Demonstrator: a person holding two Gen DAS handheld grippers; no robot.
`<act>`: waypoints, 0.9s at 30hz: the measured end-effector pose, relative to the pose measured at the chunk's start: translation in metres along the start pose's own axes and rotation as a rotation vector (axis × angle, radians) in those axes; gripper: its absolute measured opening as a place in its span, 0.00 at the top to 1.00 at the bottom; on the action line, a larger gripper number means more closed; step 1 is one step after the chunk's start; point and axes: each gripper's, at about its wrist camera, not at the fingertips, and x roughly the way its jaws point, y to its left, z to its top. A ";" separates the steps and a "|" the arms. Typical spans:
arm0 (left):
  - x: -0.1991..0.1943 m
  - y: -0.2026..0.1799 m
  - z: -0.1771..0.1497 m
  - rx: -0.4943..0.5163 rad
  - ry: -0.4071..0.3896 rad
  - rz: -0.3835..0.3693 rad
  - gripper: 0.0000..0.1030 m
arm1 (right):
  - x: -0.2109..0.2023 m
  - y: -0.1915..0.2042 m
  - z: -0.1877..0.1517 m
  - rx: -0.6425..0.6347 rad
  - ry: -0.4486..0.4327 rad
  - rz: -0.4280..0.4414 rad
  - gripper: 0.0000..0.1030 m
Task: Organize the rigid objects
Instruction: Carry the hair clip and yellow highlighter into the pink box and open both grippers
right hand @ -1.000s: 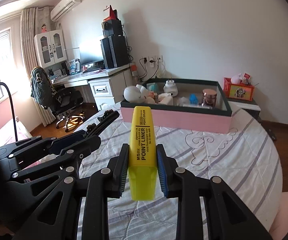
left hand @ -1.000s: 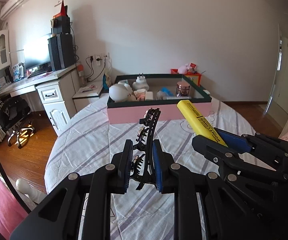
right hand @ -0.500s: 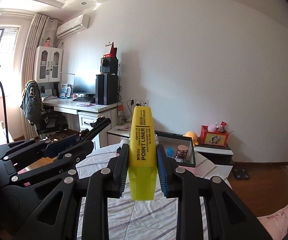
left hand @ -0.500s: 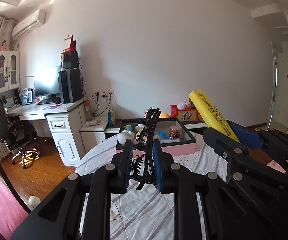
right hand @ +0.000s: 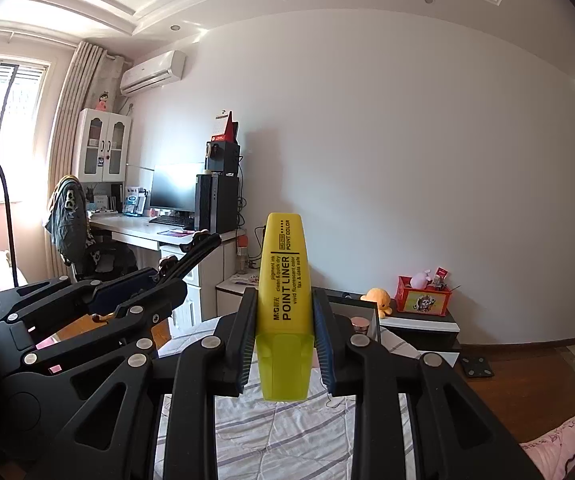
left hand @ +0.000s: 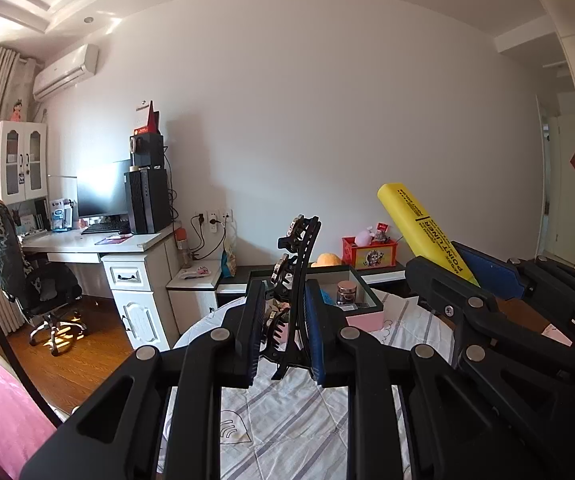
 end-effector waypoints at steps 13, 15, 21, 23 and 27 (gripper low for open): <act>0.073 -0.001 0.013 0.024 0.036 0.036 0.81 | 0.075 -0.018 0.001 -0.005 0.052 0.016 0.73; 0.098 -0.002 0.016 0.034 0.047 0.037 0.81 | 0.096 -0.025 0.002 -0.010 0.066 0.010 0.73; 0.194 -0.006 0.026 0.050 0.106 -0.004 0.81 | 0.179 -0.053 0.006 -0.017 0.121 -0.018 0.73; 0.233 -0.004 0.027 0.046 0.148 -0.037 0.81 | 0.209 -0.064 0.005 -0.016 0.149 -0.022 0.73; 0.309 0.000 0.021 0.024 0.234 -0.066 0.81 | 0.276 -0.085 -0.005 -0.005 0.228 -0.013 0.73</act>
